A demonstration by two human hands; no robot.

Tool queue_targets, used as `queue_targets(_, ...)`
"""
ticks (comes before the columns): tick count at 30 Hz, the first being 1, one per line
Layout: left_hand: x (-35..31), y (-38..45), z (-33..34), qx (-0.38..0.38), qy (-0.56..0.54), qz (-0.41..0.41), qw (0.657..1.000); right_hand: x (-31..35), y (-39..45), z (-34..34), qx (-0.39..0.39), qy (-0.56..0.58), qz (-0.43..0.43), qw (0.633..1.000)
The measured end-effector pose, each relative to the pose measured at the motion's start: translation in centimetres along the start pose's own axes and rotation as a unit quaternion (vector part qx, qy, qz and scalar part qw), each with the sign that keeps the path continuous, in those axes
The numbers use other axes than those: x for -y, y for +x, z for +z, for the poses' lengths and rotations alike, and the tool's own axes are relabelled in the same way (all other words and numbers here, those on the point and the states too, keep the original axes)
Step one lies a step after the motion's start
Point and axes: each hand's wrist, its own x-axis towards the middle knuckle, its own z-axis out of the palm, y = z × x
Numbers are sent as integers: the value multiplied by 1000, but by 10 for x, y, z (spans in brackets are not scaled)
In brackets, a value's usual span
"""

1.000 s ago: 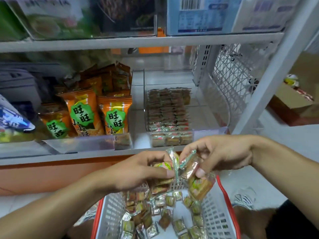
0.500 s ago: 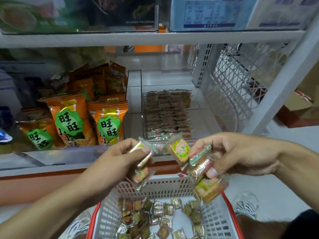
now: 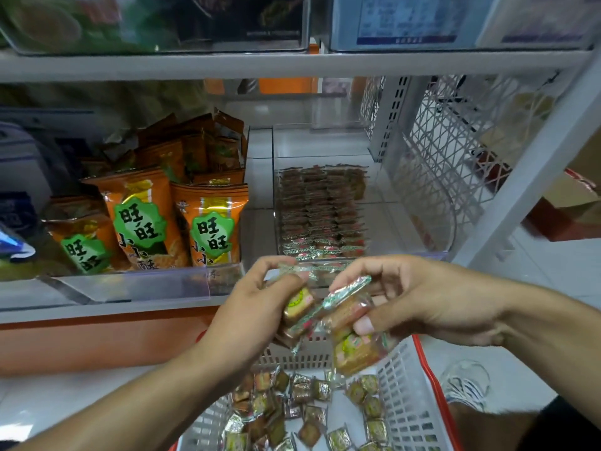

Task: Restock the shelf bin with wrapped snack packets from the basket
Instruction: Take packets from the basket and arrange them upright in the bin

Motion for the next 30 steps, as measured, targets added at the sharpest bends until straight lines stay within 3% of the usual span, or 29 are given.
queue_targets(4, 0, -4, 2, -8, -43, -38, 998, 0, -2, 7, -158, 14, -159, 975)
queue_targets(6, 1, -8, 9, 13, -54, -53, 997, -3, -1, 17, -263, -62, -271, 924)
queue_targets(8, 4, -11, 18, 49, -88, -76, 992, -7, 2, 28, -321, -141, -333, 875)
queue_targets(12, -6, -17, 26, 138, -218, -129, 957, -18, 4, 43, -332, -204, -336, 857)
queue_targets(14, -15, -14, 28, 172, -220, -117, 953, -22, 4, 47, -334, -238, -336, 848)
queue_targets(17, -16, -9, 29, 136, -181, -78, 971, -23, 4, 50, -326, -219, -348, 851)
queue_targets(23, -10, -17, 17, 141, -189, -50, 971, -20, -2, 42, -225, -204, -301, 904)
queue_targets(30, -14, -12, 16, 62, -160, 9, 985, -14, -1, 35, -262, -185, -323, 890)
